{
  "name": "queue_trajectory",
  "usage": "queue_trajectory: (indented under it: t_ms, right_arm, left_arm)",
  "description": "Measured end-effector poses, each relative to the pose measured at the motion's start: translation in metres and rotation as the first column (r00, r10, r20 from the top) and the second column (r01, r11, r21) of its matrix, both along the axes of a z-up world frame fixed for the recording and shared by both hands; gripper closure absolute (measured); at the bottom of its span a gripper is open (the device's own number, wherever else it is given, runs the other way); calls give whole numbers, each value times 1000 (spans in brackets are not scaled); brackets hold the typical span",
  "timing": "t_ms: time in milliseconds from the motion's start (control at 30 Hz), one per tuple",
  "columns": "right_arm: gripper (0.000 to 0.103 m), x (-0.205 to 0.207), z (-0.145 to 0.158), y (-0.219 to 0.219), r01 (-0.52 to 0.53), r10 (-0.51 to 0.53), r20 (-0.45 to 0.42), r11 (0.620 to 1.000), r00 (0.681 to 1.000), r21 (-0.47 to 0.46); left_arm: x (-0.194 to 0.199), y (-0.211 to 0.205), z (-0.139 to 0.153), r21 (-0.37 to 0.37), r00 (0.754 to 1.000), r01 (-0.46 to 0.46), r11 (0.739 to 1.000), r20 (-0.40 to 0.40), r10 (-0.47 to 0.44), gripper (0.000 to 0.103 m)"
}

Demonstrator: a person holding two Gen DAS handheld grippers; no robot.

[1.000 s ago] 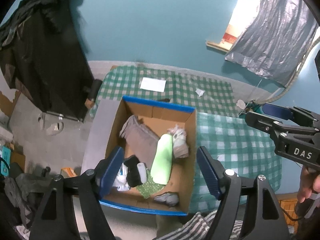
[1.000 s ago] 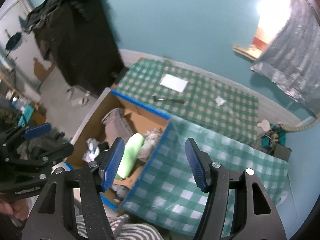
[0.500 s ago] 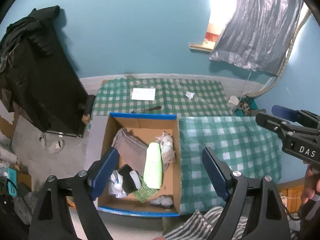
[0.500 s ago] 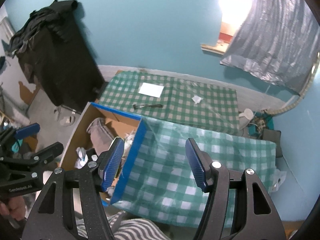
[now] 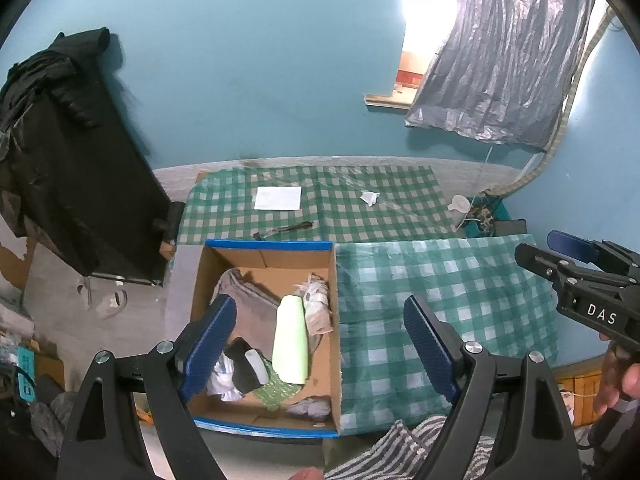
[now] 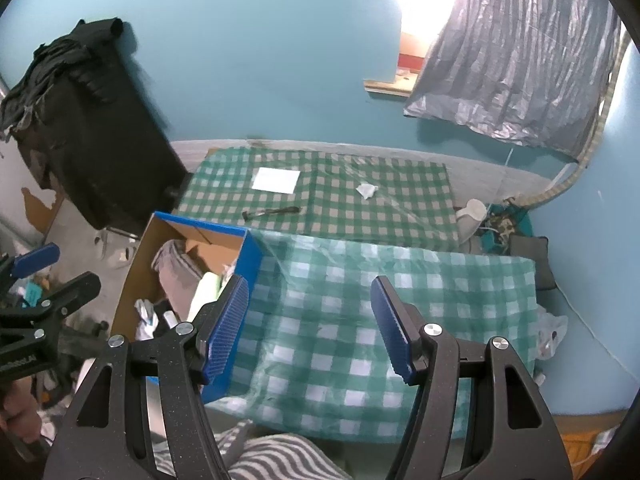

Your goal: Organize soft objects

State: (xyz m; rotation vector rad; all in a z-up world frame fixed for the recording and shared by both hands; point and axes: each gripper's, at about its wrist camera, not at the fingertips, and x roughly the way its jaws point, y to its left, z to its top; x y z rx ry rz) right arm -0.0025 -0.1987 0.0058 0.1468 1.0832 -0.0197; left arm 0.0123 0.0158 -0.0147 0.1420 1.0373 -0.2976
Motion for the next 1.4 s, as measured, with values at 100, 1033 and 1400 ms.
queue_trajectory:
  t_ms: [100, 1033, 1400]
  right_arm:
    - [40, -3, 1, -6, 7, -7, 2, 1000, 1000, 1]
    - [40, -2, 0, -18, 12, -12, -3, 1000, 1000, 3]
    - [40, -2, 1, -20, 13, -13, -3, 1000, 1000, 4]
  left_arm:
    - [0, -5, 0, -2, 1000, 5, 1000, -6, -5, 16]
    - [2, -26, -5, 7, 999, 0, 1000, -36, 0, 16]
    - [4, -27, -6, 8, 999, 3, 1000, -39, -3, 16]
